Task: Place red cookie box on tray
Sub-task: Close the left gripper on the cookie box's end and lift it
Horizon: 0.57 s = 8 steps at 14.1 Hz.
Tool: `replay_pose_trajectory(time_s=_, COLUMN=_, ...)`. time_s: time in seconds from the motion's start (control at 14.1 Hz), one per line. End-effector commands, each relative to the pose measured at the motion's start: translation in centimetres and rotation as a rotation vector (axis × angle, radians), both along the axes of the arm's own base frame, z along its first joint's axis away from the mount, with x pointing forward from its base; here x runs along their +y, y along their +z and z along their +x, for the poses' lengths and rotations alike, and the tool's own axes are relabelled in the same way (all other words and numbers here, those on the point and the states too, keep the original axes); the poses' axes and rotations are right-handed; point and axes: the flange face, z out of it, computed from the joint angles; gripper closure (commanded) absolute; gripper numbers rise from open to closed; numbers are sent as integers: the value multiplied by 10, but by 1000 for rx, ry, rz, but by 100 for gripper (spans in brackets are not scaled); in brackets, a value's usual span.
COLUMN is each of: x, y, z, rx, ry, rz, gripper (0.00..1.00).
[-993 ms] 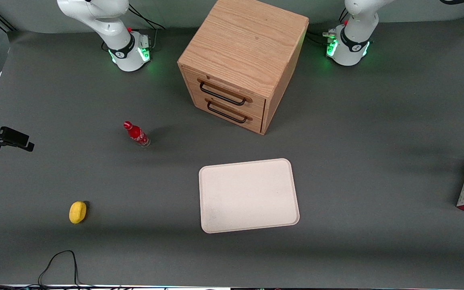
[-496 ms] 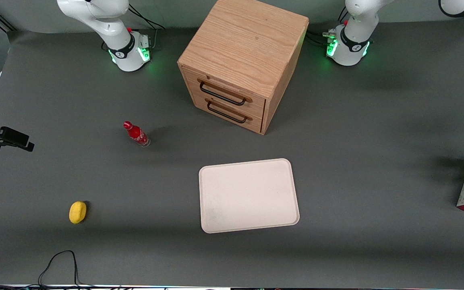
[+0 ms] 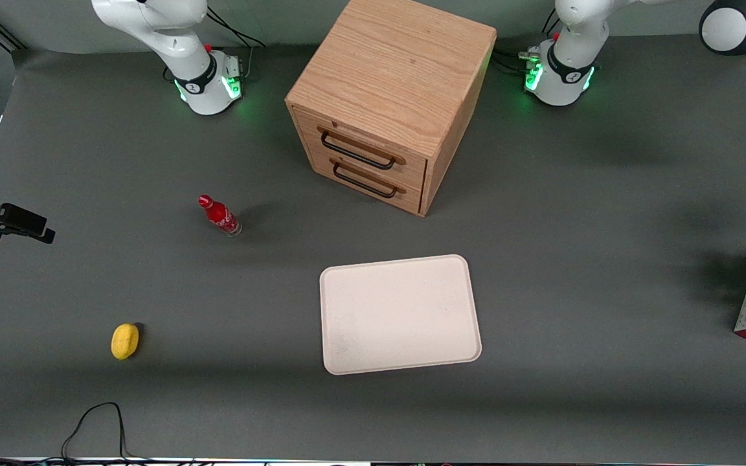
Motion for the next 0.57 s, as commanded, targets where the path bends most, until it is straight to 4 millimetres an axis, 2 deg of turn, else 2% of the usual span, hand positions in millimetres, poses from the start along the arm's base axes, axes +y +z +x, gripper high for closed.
replay_pose_trajectory(time_s=0.0, x=-4, y=0, z=6, rx=-22, ry=-26, rz=0, gripper=0)
replay_pose_trajectory(time_s=0.14, x=-8, y=0, z=11, rx=-29, ry=-33, rz=-2, gripper=1)
replay_pose_trajectory(time_s=0.21, x=-8, y=0, z=14, rx=-33, ry=-42, rz=1, gripper=21)
replay_pose_trajectory(time_s=0.28, x=-7, y=1, z=16, rx=-34, ry=-92, rz=-1, gripper=99)
replay_pose_trajectory(time_s=0.35, x=-6, y=-4, z=17, rx=-31, ry=-153, rz=-14, gripper=100)
replay_pose_trajectory(time_s=0.5, x=-6, y=-4, z=18, rx=-40, ry=-158, rz=-26, gripper=100)
